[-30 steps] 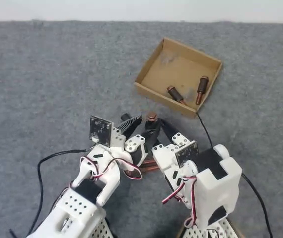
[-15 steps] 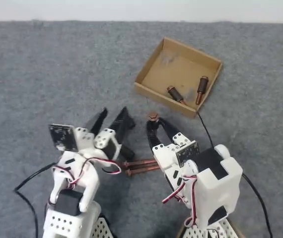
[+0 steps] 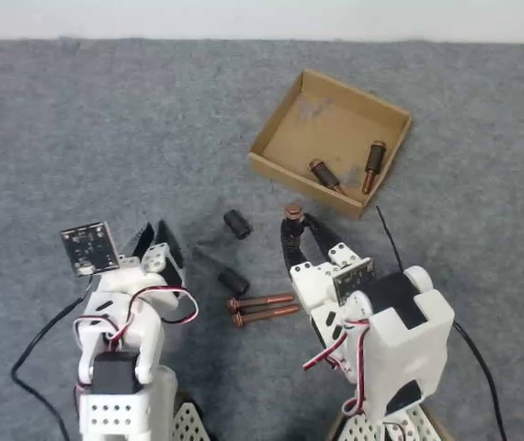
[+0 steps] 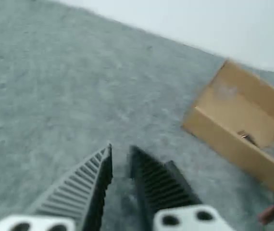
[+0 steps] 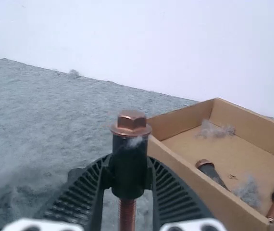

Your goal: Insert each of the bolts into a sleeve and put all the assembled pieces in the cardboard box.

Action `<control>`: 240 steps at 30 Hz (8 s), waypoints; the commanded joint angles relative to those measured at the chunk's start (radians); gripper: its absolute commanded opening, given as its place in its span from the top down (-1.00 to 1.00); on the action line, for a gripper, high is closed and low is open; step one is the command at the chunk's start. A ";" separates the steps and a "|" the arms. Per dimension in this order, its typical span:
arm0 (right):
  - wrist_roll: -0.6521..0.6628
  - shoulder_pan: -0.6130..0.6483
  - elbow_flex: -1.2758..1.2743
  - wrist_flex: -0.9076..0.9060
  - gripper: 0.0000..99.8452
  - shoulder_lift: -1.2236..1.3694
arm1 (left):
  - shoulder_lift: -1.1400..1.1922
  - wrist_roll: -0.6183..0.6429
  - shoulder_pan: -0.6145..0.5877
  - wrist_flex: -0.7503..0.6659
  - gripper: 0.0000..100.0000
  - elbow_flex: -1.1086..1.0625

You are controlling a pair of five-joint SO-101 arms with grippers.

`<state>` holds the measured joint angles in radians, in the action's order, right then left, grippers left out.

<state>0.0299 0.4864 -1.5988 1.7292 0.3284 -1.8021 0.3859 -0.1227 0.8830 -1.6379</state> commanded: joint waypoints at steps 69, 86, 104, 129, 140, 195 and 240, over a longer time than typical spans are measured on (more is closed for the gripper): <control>0.017 -0.338 1.702 -2.387 0.99 0.010 | -0.003 -0.140 -0.034 0.005 0.98 -0.048; 0.012 -0.348 2.053 -2.839 0.67 0.209 | -0.003 -0.140 -0.034 0.005 0.98 -0.048; 0.011 -0.268 2.048 -3.278 0.99 -0.157 | -0.003 -0.140 -0.034 0.005 0.98 -0.048; 0.021 0.150 1.160 -3.139 0.99 -0.860 | -0.005 -0.140 -0.071 0.025 0.98 -0.048; 0.192 0.157 1.000 -2.683 0.98 -0.685 | -0.006 -0.135 -0.157 0.020 0.98 -0.048; 0.075 0.255 1.485 -2.485 0.73 0.024 | -0.005 -0.135 -0.150 -0.046 0.98 -0.047; 0.132 -0.021 1.241 -2.830 0.99 -0.390 | -0.005 -0.135 -0.150 -0.040 0.98 -0.047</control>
<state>0.1496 0.5247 -0.2716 -1.1001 0.1028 -1.8021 0.2524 -0.2762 0.8707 -1.6978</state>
